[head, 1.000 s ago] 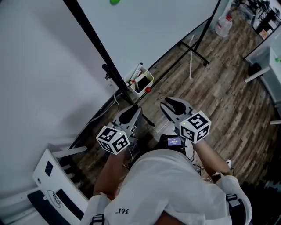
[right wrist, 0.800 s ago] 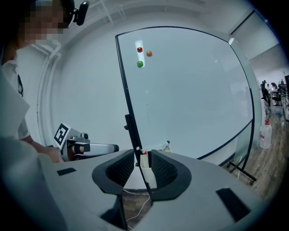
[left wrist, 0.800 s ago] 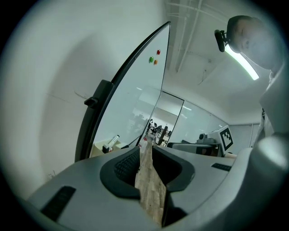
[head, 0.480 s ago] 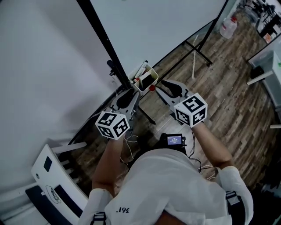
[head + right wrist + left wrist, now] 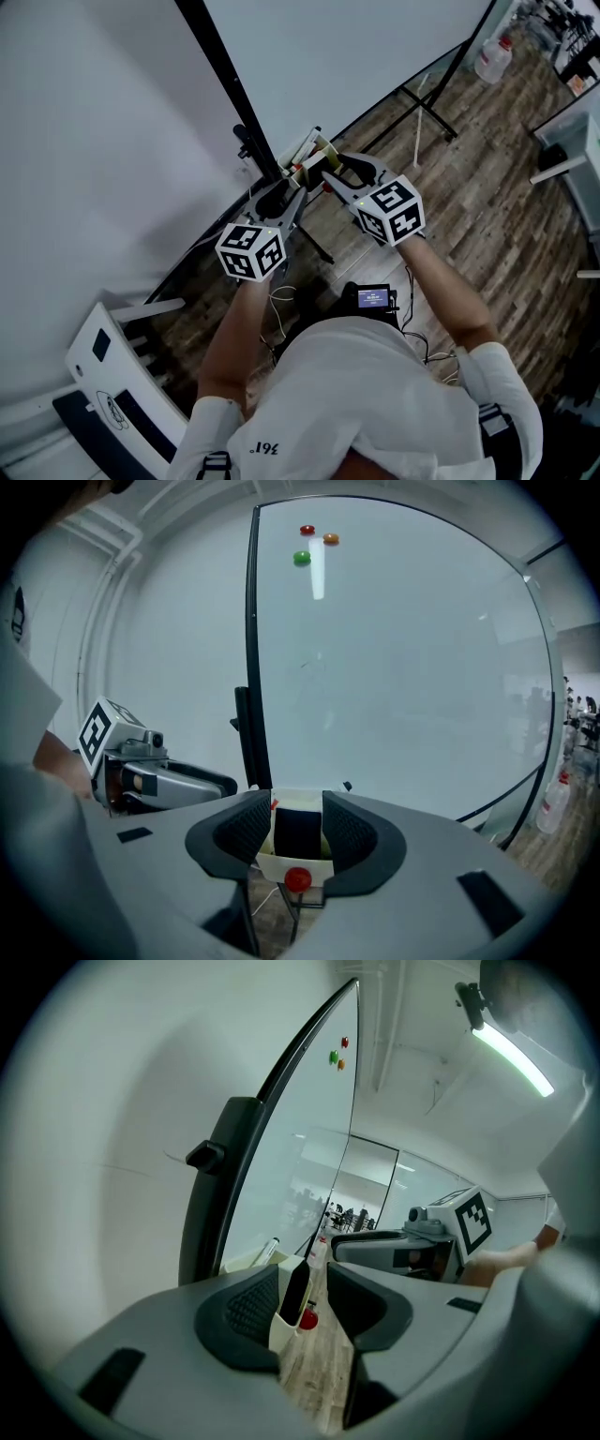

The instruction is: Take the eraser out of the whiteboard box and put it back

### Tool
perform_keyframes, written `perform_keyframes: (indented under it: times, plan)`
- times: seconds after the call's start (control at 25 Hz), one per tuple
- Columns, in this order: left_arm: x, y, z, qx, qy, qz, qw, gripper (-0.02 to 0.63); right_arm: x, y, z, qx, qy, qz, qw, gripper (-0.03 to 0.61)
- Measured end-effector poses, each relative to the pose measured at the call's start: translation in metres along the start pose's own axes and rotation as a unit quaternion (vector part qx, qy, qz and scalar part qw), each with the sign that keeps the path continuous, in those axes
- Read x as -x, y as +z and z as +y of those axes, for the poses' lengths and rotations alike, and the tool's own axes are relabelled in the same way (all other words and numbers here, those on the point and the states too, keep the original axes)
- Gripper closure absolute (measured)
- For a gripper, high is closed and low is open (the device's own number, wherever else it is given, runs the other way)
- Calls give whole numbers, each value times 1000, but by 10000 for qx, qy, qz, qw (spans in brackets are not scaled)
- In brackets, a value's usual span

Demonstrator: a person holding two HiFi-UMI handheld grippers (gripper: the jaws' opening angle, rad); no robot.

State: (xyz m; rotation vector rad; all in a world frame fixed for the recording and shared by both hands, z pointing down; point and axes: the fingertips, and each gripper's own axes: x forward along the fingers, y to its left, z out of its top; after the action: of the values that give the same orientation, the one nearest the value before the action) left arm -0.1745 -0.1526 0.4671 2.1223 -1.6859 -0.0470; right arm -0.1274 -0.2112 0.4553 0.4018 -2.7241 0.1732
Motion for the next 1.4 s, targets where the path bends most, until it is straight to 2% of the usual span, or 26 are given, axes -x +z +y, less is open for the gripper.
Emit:
perform_keyframes:
  times: [0.56,0.8,1.4]
  plan:
    - [-10,-38,18,282,248,360,9986,451,-42,-33,-6,-114,-13,523,9986,327]
    - [-15,-51,25,203,248,524,9981,449,-56,-45,-4,-8,-13,729,9973,303]
    - [-16,-65,27,484,159,623,9968,451,-73,-66,-1,-164,-179,979,9949,301]
